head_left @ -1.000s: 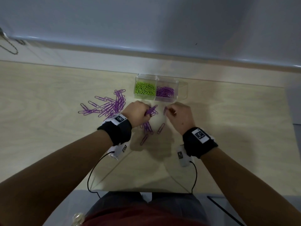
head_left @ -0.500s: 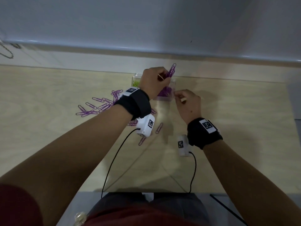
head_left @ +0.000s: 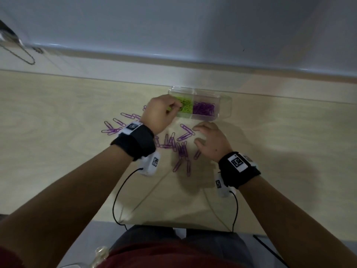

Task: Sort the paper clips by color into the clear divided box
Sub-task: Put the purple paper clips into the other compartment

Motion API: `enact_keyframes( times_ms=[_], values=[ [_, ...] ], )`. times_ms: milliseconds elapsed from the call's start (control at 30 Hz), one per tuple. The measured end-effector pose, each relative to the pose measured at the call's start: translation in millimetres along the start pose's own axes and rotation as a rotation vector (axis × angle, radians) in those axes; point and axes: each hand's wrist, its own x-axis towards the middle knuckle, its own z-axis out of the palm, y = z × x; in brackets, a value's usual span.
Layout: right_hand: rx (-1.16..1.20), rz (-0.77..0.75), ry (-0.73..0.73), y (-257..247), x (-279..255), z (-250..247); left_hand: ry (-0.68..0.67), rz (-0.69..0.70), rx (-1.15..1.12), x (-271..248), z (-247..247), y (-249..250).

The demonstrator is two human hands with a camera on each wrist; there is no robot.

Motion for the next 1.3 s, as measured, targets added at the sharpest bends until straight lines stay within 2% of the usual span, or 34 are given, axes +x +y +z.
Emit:
enact_keyframes(
  times_ms=[67, 100, 167, 233, 333, 433, 500, 633, 733, 933, 1033, 1133, 1233, 1300],
  values=[
    [-0.053, -0.024, -0.037, -6.3, 9.2, 2.3, 0.07, -0.073, 0.093, -22.6, -17.0, -34.7],
    [-0.085, -0.027, -0.076, -9.7, 13.9, 4.7, 0.062, -0.138, 0.179, -31.8, -24.3, -52.9],
    [-0.147, -0.022, -0.175, -17.2, 22.9, 11.8, -0.043, -0.287, 0.374, -44.1, -34.5, -82.1],
    [-0.238, -0.043, -0.256, -24.3, 28.6, 20.3, -0.192, -0.375, 0.499, -49.7, -38.4, -94.3],
    [-0.336, -0.104, -0.281, -29.8, 26.1, 30.3, -0.356, -0.348, 0.552, -54.0, -29.5, -85.2],
    [-0.346, -0.194, -0.282, -28.3, 13.4, 37.9, -0.435, -0.248, 0.61, -66.0, -11.0, -63.4],
    [-0.274, -0.198, -0.236, -25.5, 3.9, 44.7, -0.43, -0.225, 0.574, -76.1, 2.0, -53.0],
    [-0.118, -0.125, -0.028, -22.2, -5.8, 51.4, -0.363, -0.163, 0.387, -89.7, 20.9, -49.7],
    [-0.073, -0.055, -0.003, -25.1, -4.0, 46.7, -0.335, -0.196, 0.296, -89.2, 23.6, -41.6],
    [0.014, 0.066, 0.065, -22.1, 2.2, 32.2, -0.446, -0.083, 0.459, -74.2, 25.9, -27.6],
    [0.167, 0.163, 0.155, -20.3, 1.0, 14.8, -0.503, -0.085, 0.5, -63.9, 24.2, -22.0],
    [0.243, 0.193, 0.225, -23.4, 2.8, -15.4, -0.521, -0.077, 0.512, -53.4, 19.9, -17.7],
    [0.183, 0.141, 0.288, -23.5, 15.6, -53.2, -0.514, -0.055, 0.473, -45.4, 16.5, -7.0],
    [0.079, 0.111, 0.324, -22.0, 31.9, -73.3, -0.457, -0.071, 0.358, -38.6, 16.2, 2.6]
  ],
)
